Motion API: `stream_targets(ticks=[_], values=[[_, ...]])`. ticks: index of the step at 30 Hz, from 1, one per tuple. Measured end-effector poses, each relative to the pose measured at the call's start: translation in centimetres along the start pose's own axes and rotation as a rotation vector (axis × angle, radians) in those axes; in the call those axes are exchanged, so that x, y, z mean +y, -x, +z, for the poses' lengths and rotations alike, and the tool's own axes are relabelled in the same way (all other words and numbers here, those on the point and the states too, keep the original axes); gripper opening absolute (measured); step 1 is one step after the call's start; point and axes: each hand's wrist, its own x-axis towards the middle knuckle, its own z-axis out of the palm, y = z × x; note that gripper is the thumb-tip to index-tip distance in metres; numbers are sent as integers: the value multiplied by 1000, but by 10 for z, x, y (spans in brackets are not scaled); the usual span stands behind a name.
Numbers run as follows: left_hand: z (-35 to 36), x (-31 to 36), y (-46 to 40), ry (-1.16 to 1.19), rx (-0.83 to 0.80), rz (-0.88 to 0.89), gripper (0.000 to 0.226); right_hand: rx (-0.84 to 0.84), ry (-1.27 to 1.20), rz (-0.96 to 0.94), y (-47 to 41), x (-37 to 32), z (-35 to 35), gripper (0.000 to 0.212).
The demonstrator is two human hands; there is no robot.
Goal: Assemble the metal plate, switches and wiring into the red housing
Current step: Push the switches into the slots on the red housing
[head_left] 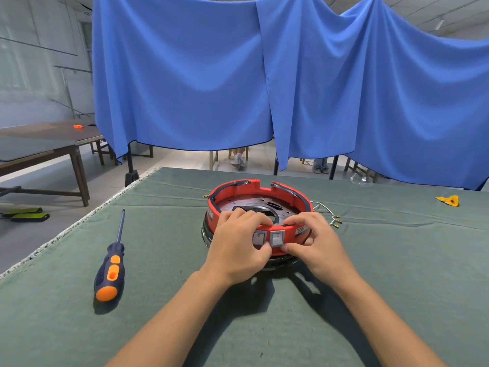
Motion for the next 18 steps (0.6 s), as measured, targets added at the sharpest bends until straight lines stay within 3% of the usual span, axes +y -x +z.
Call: stream_targets(ticks=[4, 10, 15, 18], values=[[0, 1, -1, 53, 40, -1, 29, 46, 11, -21, 6, 4, 6, 46], [4, 4, -5, 203, 142, -127, 40, 172, 248, 52, 9, 17, -2, 67], [-10, -9, -14, 256, 100, -222, 58, 149, 291, 91, 10, 16, -8, 58], [-22, -14, -22, 104, -9, -247, 45, 133, 271, 48, 12, 7, -5, 43]])
